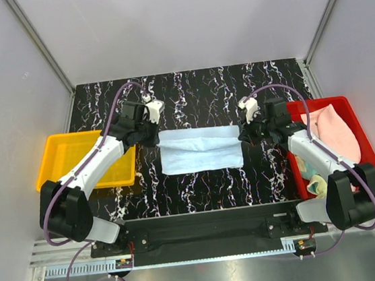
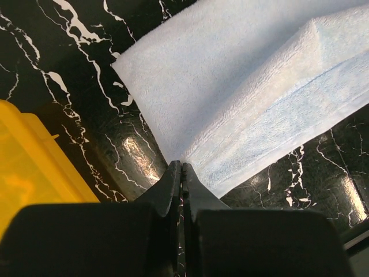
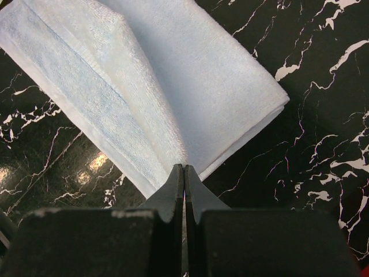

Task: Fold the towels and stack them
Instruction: Fold the towel, then neatly place the folded towel into the bin

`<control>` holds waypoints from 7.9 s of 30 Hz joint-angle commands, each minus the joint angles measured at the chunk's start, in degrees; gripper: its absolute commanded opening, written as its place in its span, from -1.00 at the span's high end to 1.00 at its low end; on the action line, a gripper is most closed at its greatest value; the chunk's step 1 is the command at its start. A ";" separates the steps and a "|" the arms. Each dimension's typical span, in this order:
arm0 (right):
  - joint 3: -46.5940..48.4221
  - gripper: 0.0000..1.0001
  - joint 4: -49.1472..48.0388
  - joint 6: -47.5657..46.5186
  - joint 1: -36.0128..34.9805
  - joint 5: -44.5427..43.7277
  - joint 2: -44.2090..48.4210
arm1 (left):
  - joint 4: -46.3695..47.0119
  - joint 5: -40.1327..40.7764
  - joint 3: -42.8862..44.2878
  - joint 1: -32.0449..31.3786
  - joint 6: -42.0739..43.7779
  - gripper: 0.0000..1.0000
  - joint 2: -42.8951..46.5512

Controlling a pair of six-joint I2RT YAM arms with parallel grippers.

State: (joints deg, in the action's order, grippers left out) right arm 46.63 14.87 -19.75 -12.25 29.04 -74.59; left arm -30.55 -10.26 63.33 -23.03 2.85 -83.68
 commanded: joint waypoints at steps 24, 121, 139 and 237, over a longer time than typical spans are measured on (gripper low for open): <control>-1.46 0.75 9.91 1.03 -1.81 -2.84 1.38 | -2.32 0.51 -9.45 -3.34 -4.35 0.74 6.16; -8.31 0.27 8.68 49.81 -9.19 -21.74 10.77 | 10.51 2.00 -9.81 2.90 -33.08 -0.07 -11.33; -9.01 0.20 7.28 47.61 -9.19 -22.09 13.68 | 13.93 0.42 -12.53 2.90 -34.93 -0.01 -13.00; -13.50 0.14 4.02 45.41 -9.19 -20.51 21.85 | -20.97 44.62 10.59 24.59 -12.61 1.00 -3.16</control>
State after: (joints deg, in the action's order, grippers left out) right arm 33.39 21.67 26.57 -21.37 7.22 -54.02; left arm -55.77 29.91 72.73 -2.46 -14.83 -87.11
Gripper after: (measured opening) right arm 0.428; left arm 0.024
